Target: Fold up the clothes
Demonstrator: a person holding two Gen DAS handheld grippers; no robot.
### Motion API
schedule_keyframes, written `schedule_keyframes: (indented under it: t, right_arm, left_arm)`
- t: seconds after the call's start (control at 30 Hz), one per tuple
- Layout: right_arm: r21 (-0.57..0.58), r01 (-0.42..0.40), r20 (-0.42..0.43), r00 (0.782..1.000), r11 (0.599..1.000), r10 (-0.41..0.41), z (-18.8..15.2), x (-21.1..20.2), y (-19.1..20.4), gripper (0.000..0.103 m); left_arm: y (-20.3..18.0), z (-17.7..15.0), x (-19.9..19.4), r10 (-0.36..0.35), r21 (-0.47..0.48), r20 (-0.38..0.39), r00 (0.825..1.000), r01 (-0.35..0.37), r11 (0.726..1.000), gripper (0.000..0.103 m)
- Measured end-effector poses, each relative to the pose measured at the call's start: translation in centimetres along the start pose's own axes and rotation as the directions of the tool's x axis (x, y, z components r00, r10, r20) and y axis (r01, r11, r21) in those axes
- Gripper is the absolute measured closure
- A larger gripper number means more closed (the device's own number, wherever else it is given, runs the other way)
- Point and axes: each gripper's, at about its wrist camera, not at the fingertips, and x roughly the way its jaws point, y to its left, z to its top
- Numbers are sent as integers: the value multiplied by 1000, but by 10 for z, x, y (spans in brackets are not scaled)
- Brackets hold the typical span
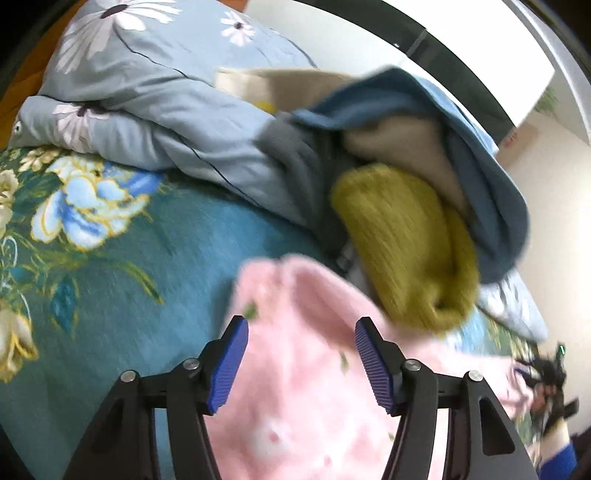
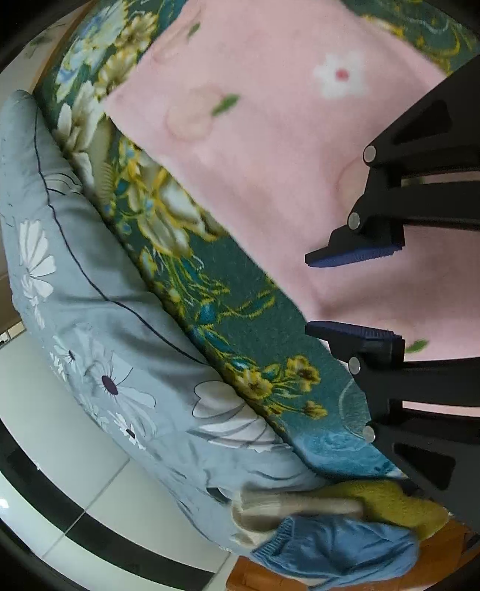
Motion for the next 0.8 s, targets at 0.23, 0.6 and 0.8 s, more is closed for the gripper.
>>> schedule_keyframes:
  t: [0.23, 0.6, 0.8]
  right_arm:
    - [6, 137, -6, 991, 991, -137, 11, 21, 19, 72]
    - [-21, 252, -19, 967, 967, -253, 15, 24, 29, 101]
    - [41, 105, 88, 990, 994, -108, 43, -5, 23, 101]
  left_arm:
    - [-26, -20, 12, -1, 20, -31, 1000, 2, 1000, 39]
    - [-35, -32, 23, 4, 47, -59, 998, -1, 999, 39]
    - [-33, -29, 19, 17, 39, -49, 999, -15, 999, 39]
